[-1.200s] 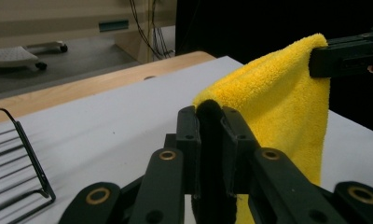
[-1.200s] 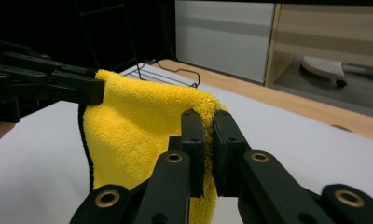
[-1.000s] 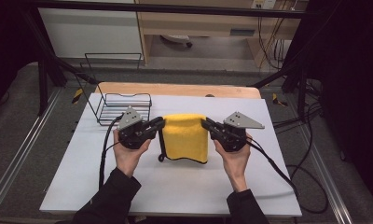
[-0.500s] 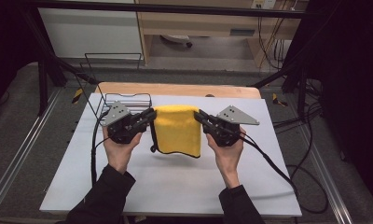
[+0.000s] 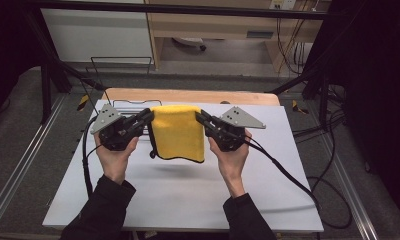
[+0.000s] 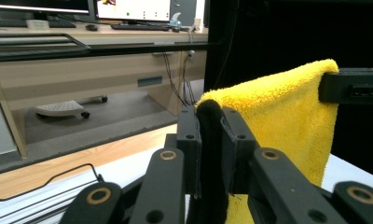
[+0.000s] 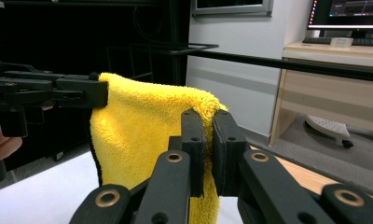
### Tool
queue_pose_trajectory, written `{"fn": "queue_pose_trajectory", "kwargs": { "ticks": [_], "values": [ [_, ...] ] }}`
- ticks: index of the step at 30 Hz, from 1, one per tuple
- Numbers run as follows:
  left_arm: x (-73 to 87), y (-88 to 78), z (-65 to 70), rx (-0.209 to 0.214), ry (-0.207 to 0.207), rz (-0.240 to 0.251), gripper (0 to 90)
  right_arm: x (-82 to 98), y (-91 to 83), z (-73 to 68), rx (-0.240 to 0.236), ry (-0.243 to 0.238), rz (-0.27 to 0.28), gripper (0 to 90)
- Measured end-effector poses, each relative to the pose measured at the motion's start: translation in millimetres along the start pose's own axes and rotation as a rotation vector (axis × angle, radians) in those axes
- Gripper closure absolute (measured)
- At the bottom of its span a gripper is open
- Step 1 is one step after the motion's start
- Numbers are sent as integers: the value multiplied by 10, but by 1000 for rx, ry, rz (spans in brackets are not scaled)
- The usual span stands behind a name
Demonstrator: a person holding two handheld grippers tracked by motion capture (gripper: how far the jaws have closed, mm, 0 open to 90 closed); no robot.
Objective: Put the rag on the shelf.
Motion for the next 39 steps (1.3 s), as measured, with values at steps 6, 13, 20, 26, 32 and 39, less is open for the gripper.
{"fn": "queue_pose_trajectory", "kwargs": {
  "ticks": [6, 13, 20, 26, 32, 39],
  "values": [
    [-67, -56, -125, -22, 1, 21, 792, -73, 124, -62, -9, -13, 15, 849],
    [-168, -123, -284, -46, -10, 39, 793, -195, 286, -143, -25, -28, 34, 849],
    [-245, -181, -444, -71, -26, 57, 793, -290, 431, -197, -38, -38, 44, 849],
    [-326, -237, -563, -88, -37, 83, 793, -385, 581, -247, -50, -47, 64, 849],
    [-424, -299, -666, -105, -37, 112, 793, -481, 690, -297, -58, -49, 81, 849],
    [-495, -354, -793, -124, -53, 144, 794, -579, 839, -337, -68, -48, 105, 849]
  ]
}}
Point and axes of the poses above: each handheld gripper's, and its own axes: y roughly forward along the jaws, x roughly out of its underside, z roughly to its right, the point moved 3 cm from there along y, roughly forward along the jaws, and after that the axes turned 11 degrees about -x, right-handed, at the moved point
